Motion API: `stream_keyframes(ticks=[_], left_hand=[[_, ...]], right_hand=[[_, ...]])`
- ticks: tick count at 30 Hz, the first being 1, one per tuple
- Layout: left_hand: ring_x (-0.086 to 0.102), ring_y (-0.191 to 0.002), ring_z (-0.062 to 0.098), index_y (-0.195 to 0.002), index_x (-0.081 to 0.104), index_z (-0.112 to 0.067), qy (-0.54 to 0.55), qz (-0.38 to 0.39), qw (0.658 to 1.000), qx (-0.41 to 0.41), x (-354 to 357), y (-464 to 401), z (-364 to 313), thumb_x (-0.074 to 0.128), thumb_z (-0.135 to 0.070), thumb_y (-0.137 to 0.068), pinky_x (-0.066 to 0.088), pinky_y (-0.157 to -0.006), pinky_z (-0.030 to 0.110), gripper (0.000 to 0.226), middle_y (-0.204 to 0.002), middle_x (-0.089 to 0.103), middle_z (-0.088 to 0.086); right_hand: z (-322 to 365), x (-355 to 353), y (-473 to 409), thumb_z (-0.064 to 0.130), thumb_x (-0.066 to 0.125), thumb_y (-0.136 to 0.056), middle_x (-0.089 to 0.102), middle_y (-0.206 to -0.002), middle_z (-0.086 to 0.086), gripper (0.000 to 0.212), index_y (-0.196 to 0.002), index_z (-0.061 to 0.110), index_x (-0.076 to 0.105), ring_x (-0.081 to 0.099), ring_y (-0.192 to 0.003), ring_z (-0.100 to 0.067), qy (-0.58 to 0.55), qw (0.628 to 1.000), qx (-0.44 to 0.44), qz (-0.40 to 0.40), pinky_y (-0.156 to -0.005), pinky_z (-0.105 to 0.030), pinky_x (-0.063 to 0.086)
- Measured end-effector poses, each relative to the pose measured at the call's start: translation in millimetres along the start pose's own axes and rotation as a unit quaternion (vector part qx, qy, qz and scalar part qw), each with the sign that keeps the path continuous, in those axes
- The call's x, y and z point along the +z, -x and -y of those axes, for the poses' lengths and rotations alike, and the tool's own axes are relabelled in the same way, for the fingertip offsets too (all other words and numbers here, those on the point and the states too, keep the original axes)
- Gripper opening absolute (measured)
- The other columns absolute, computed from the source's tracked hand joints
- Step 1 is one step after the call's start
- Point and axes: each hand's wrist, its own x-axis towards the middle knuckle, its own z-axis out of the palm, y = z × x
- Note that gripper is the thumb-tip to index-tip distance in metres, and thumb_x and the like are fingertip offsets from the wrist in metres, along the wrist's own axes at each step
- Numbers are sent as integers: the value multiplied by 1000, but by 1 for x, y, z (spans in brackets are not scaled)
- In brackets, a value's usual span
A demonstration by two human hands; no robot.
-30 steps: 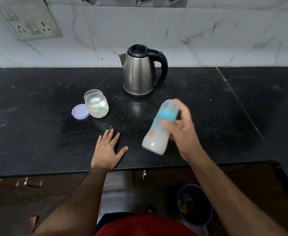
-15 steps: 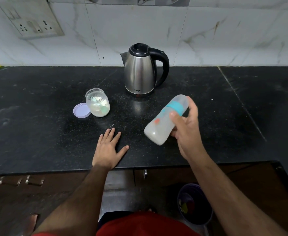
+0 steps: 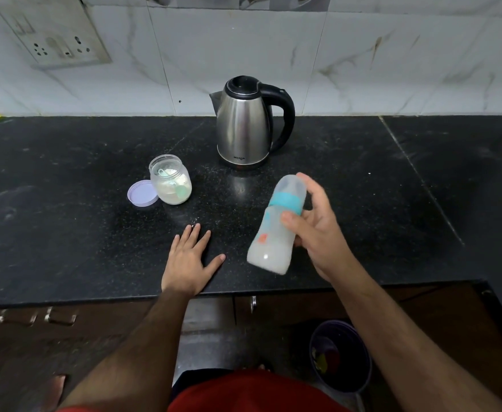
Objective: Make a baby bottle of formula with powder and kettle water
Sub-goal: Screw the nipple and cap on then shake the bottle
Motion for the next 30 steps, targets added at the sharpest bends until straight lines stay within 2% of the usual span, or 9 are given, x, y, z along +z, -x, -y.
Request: stream_keyframes(ticks=[4, 10, 13, 15, 20, 22, 25, 27, 30], left_hand=[[4, -154, 14, -153, 34, -25, 1, 0, 1000, -1, 0, 1, 0, 33, -74, -89, 2, -125, 38, 81, -165, 19, 1], [7, -153, 16, -152, 36, -24, 0, -4, 1000, 3, 1, 0, 0, 28, -76, -86, 5, -125, 39, 84, -164, 21, 2], [8, -153, 16, -151, 38, -24, 2, -9, 1000, 4, 2, 0, 1, 31, -75, -87, 5, -125, 39, 82, -164, 23, 2], [8, -153, 16, -151, 38, -24, 2, -9, 1000, 5, 2, 0, 1, 31, -75, -87, 5, -125, 39, 82, -164, 23, 2], [6, -153, 15, -152, 36, -25, 1, -4, 1000, 2, 1, -1, 1, 28, -77, -86, 3, -125, 38, 84, -164, 21, 1], [6, -153, 15, -152, 36, -25, 2, -4, 1000, 3, 1, 0, 1, 30, -76, -87, 2, -125, 38, 83, -164, 21, 1], [6, -154, 16, -151, 37, -24, 3, -6, 1000, 4, 0, 0, 0, 29, -76, -87, 3, -125, 38, 83, -164, 21, 2], [6, -154, 16, -152, 36, -24, 1, -2, 1000, 4, 0, 0, 0, 27, -77, -86, 3, -125, 38, 84, -164, 21, 2], [5, -154, 15, -152, 35, -25, 1, 1, 1000, 2, 0, -1, 1, 25, -78, -85, 3, -125, 39, 86, -165, 19, 1]], right_hand=[[6, -1, -11, 16, 61, -95, 73, -97, 17, 72, -152, 25, 18, 72, -93, -13, -37, 992, -45, -108, -70, -34, 60], [0, 7, 3, 13, 65, -85, 70, -110, 6, 70, -143, 34, 32, 70, -98, -19, 8, 1000, -2, 30, -78, -36, 58], [2, 5, -2, 18, 63, -86, 72, -103, 10, 74, -149, 26, 26, 71, -93, -16, -52, 996, -30, -68, -75, -37, 59], [0, 5, -2, 19, 61, -89, 74, -98, 15, 75, -151, 26, 19, 72, -92, -14, -58, 993, -43, -97, -73, -35, 59], [-3, 6, 11, 18, 70, -82, 71, -109, 9, 75, -144, 33, 31, 70, -98, -19, -7, 999, 7, 39, -78, -34, 58], [2, 4, 7, 17, 69, -83, 71, -110, 5, 76, -146, 30, 31, 70, -98, -19, -25, 1000, -11, 4, -79, -36, 58], [5, 3, -2, 22, 65, -87, 72, -102, 11, 77, -151, 27, 22, 71, -98, -19, -50, 996, -32, -73, -78, -41, 59], [3, 5, -1, 20, 66, -86, 71, -105, 9, 78, -150, 30, 24, 71, -99, -20, -38, 998, -21, -50, -77, -38, 59], [3, 8, 6, 19, 72, -80, 68, -112, 6, 75, -143, 37, 33, 70, -101, -20, 10, 999, 13, 39, -78, -36, 58]])
